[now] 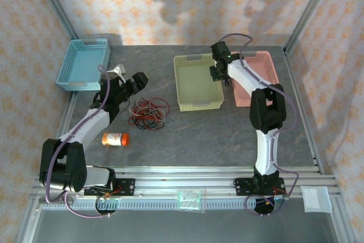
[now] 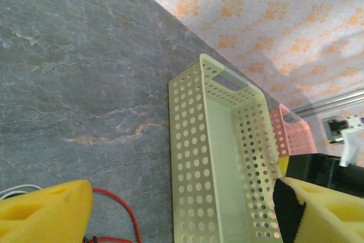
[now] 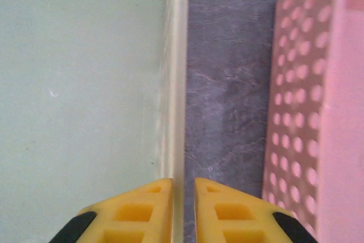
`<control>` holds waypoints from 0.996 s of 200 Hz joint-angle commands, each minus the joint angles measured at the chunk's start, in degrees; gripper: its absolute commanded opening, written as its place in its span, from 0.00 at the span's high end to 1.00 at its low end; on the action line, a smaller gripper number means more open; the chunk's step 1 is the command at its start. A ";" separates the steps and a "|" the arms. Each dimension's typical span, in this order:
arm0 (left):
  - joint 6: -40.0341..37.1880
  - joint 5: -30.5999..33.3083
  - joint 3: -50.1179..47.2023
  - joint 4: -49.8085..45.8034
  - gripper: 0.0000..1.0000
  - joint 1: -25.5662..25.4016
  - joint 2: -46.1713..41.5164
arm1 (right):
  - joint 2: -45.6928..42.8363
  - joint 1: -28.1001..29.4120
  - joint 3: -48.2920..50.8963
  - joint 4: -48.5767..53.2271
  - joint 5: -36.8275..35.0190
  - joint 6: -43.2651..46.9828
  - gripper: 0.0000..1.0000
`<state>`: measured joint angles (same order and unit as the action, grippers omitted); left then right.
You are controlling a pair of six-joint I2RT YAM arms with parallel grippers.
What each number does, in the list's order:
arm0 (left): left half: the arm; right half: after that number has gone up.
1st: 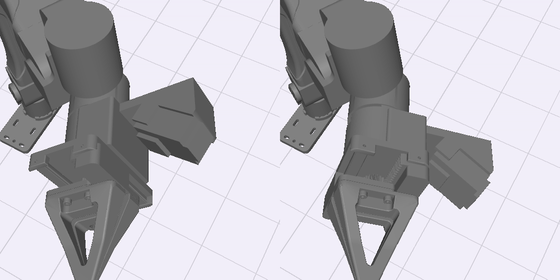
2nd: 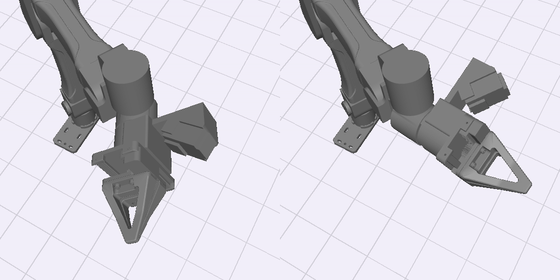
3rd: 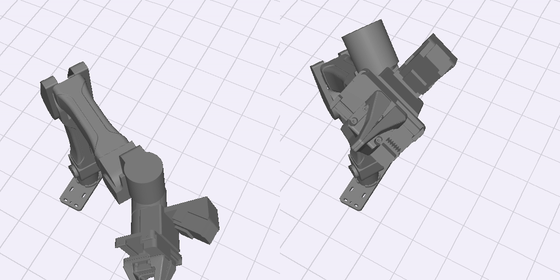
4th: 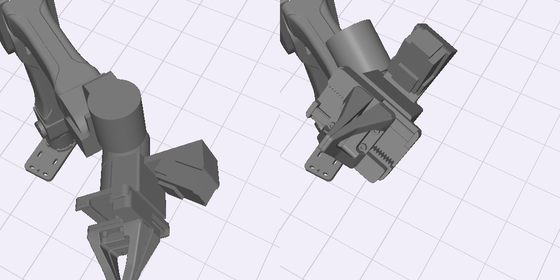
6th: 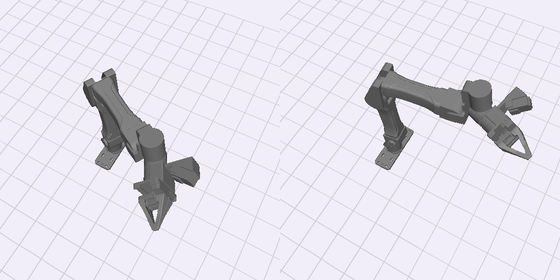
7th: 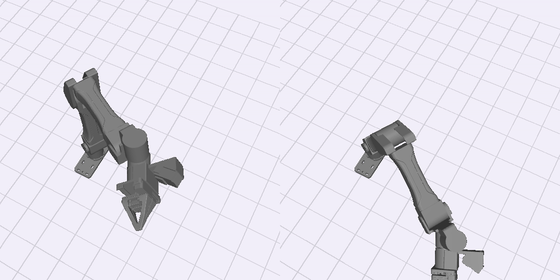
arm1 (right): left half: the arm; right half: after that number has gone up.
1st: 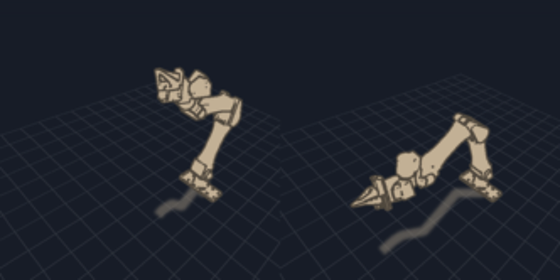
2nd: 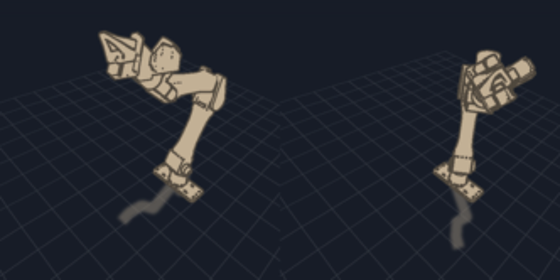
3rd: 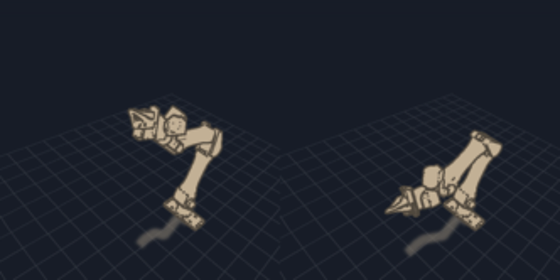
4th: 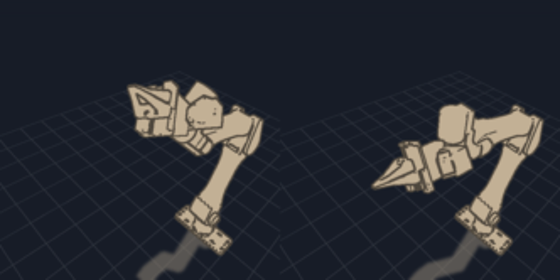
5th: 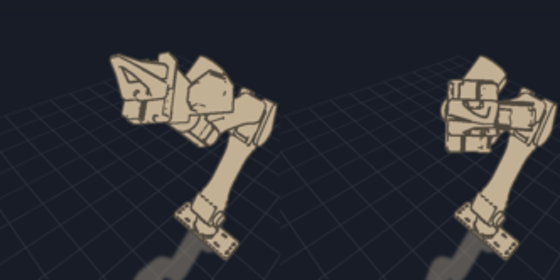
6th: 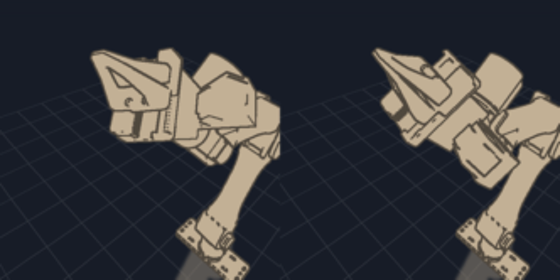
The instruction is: Untangle the cables
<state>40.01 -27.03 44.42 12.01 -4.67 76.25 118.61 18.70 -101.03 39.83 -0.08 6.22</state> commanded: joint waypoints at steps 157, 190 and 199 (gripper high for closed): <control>0.92 -0.48 -0.18 4.76 0.16 -0.29 -0.32 | -4.24 -0.95 5.48 -2.06 8.70 -3.54 0.56; 1.12 -0.74 -0.63 4.86 0.16 -0.16 -0.45 | -1.25 -1.00 3.00 -0.83 6.11 -3.98 0.64; 1.12 -0.73 -0.77 4.86 0.16 -0.17 -0.56 | -0.54 -0.93 2.38 -0.49 5.75 -4.01 0.64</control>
<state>40.69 -27.05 44.47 14.66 -5.21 77.06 115.63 17.58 -96.12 38.11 7.46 3.03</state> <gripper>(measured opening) 0.836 0.369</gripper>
